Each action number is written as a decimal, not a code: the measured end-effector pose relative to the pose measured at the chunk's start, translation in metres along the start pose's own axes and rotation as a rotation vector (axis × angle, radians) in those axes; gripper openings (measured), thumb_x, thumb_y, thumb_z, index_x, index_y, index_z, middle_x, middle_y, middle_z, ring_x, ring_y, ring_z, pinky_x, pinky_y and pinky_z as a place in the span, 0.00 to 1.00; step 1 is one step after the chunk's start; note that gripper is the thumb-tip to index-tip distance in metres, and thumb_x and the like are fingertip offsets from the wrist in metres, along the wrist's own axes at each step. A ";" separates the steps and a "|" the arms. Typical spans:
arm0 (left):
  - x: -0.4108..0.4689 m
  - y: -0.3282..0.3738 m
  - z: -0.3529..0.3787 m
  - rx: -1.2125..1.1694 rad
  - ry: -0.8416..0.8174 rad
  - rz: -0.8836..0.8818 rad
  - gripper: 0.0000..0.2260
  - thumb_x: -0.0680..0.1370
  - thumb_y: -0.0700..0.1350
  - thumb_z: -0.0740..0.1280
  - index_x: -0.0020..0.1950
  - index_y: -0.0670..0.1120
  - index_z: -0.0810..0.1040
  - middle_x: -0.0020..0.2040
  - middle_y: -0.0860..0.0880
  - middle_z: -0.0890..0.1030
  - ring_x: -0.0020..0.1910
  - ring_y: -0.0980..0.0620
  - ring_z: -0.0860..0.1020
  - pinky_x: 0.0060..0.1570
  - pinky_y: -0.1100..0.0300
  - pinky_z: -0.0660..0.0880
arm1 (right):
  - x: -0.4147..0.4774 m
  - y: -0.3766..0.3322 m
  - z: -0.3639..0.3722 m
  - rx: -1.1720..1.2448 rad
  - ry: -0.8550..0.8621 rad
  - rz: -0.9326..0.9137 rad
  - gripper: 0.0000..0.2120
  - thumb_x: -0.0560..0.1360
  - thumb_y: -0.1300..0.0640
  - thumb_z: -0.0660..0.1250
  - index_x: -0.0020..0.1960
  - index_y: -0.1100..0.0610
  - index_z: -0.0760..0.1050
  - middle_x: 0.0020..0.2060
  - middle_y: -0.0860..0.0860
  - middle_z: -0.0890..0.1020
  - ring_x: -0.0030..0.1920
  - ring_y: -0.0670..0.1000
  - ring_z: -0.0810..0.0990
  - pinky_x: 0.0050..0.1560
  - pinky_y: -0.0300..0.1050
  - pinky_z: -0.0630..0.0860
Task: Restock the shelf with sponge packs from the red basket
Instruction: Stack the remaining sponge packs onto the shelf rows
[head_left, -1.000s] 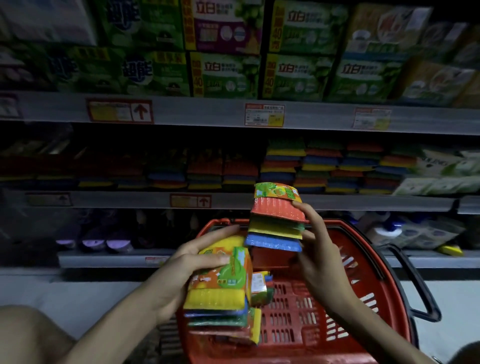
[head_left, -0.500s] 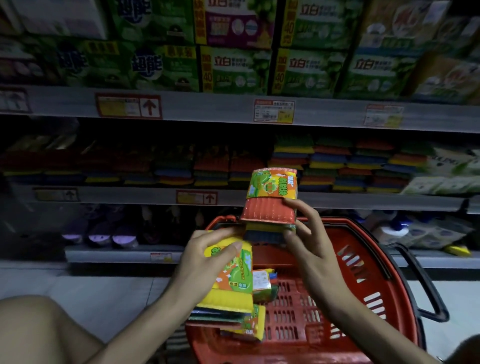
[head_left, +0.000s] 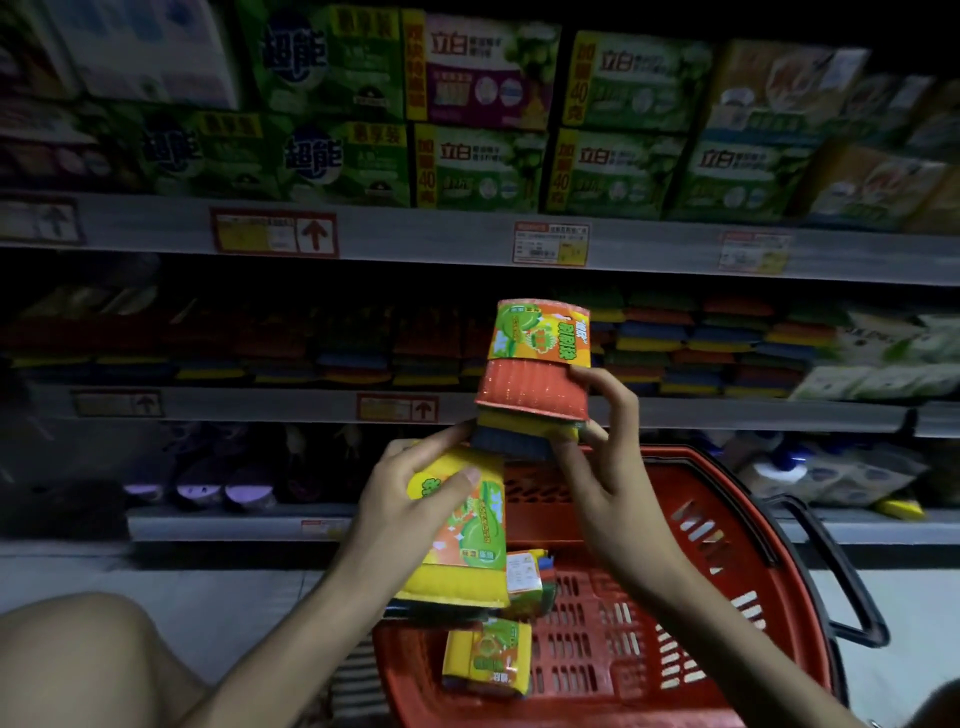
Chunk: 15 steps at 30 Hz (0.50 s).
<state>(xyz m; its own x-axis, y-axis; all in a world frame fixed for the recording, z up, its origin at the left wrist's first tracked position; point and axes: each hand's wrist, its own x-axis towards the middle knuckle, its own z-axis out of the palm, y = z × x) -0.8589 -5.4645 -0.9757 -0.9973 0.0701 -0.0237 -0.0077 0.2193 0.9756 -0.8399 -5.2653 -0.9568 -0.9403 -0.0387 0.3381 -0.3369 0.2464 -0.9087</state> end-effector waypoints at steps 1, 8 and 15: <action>0.000 0.000 -0.001 -0.014 0.011 0.002 0.19 0.78 0.46 0.74 0.68 0.57 0.78 0.63 0.56 0.78 0.63 0.64 0.75 0.60 0.70 0.70 | 0.002 0.000 0.001 -0.038 -0.003 -0.014 0.23 0.86 0.62 0.58 0.75 0.46 0.57 0.62 0.40 0.80 0.62 0.48 0.81 0.56 0.40 0.79; -0.001 -0.002 -0.003 -0.081 0.078 -0.034 0.21 0.78 0.50 0.73 0.71 0.54 0.77 0.62 0.66 0.74 0.58 0.74 0.70 0.52 0.74 0.67 | 0.019 -0.003 0.005 -0.171 -0.012 -0.044 0.24 0.85 0.55 0.62 0.75 0.44 0.55 0.62 0.48 0.83 0.58 0.46 0.84 0.56 0.46 0.80; 0.002 -0.002 0.002 -0.091 0.092 -0.047 0.20 0.78 0.52 0.73 0.69 0.61 0.76 0.62 0.66 0.73 0.57 0.73 0.71 0.46 0.76 0.68 | 0.026 0.006 0.028 0.216 0.301 0.198 0.14 0.79 0.58 0.71 0.61 0.57 0.72 0.50 0.51 0.88 0.52 0.49 0.87 0.46 0.44 0.84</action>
<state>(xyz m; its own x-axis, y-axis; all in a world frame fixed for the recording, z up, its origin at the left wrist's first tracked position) -0.8603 -5.4633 -0.9777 -0.9981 -0.0291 -0.0540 -0.0574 0.1306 0.9898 -0.8680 -5.2919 -0.9600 -0.9426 0.2819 0.1790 -0.1834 0.0109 -0.9830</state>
